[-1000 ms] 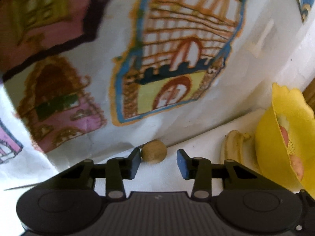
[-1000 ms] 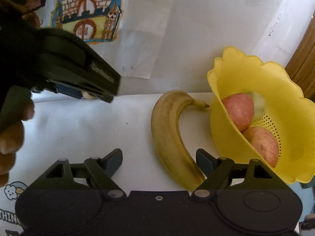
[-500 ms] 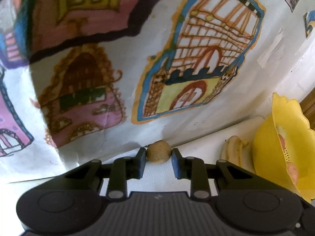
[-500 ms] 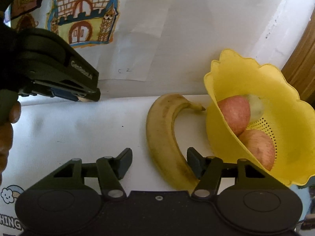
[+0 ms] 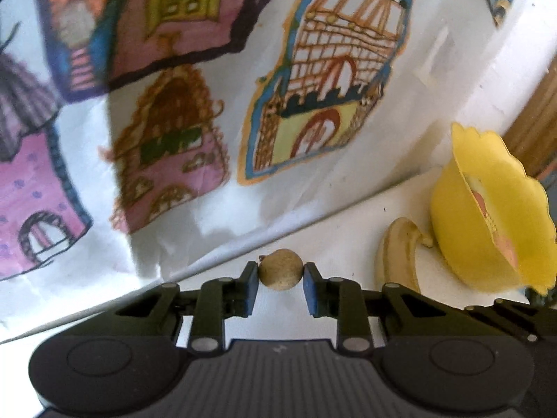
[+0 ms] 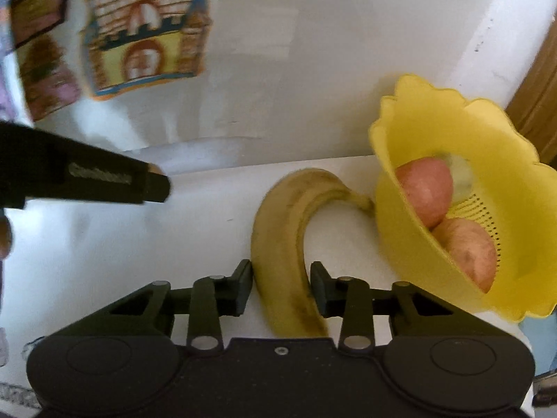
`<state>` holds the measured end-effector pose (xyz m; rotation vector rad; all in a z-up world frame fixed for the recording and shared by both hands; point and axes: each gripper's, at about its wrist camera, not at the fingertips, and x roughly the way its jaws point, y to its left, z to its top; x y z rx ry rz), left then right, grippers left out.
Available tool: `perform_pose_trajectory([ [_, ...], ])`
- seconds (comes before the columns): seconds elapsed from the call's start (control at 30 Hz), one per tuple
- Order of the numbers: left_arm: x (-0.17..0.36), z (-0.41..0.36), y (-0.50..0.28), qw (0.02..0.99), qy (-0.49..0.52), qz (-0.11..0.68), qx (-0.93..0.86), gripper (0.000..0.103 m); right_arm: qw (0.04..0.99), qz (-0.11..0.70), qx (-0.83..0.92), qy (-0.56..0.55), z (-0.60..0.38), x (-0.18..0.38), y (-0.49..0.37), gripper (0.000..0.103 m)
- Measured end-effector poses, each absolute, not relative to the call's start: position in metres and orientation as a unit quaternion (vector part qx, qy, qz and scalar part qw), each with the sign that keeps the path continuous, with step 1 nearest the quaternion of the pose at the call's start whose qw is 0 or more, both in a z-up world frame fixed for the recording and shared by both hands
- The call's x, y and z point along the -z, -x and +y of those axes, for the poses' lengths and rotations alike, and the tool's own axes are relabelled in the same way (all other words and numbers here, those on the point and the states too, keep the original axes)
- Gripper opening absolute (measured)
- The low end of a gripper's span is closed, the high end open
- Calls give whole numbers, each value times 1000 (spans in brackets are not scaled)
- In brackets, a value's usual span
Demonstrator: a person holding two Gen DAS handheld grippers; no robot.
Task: Organize fruits
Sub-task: 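Close the left gripper on the small brown kiwi while the right grasps the banana, then carry the kiwi in the left gripper to the tray while the right carries the banana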
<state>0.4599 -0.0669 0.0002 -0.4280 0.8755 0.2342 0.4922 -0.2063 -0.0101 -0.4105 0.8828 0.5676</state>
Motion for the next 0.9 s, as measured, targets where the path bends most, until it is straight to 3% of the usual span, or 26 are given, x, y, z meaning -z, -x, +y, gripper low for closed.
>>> perform_pose_trajectory([
  [0.9,-8,-17,-393,857,110,503,-31,30,838,472,-239,130,-152,-12,-365,36],
])
